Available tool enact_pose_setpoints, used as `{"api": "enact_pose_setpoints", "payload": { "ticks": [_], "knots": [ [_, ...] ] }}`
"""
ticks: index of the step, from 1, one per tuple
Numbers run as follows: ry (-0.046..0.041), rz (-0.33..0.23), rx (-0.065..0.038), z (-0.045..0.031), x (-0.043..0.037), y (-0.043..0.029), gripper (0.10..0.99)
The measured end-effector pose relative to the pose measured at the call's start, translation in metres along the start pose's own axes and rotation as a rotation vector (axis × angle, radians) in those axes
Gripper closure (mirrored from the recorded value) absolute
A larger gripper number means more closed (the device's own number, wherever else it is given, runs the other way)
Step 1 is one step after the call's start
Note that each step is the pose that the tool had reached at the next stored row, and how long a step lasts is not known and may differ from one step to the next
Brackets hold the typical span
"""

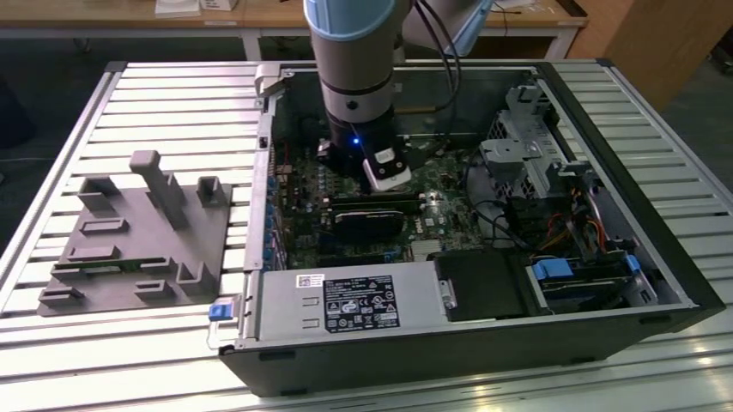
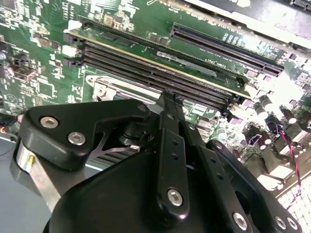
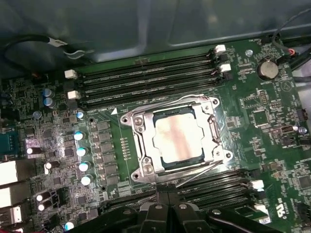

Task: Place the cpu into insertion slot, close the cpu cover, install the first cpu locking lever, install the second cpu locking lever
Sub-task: 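Install the second cpu locking lever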

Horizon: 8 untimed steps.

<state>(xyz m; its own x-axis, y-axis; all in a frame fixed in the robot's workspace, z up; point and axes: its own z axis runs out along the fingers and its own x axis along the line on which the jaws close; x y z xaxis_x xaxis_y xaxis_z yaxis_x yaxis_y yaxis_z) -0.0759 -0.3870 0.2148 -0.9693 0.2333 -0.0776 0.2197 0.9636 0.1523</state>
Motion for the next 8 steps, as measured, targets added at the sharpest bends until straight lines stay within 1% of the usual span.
{"api": "enact_pose_setpoints", "payload": {
  "ticks": [5, 7, 8],
  "knots": [
    [0.0034, 0.001, -0.015, 0.0039, 0.0033, -0.0039, 0.980],
    [0.0057, 0.002, -0.025, 0.0050, 0.0050, -0.0054, 0.980],
    [0.0074, 0.003, -0.032, 0.0055, 0.0055, -0.0063, 0.980]
  ]
}}
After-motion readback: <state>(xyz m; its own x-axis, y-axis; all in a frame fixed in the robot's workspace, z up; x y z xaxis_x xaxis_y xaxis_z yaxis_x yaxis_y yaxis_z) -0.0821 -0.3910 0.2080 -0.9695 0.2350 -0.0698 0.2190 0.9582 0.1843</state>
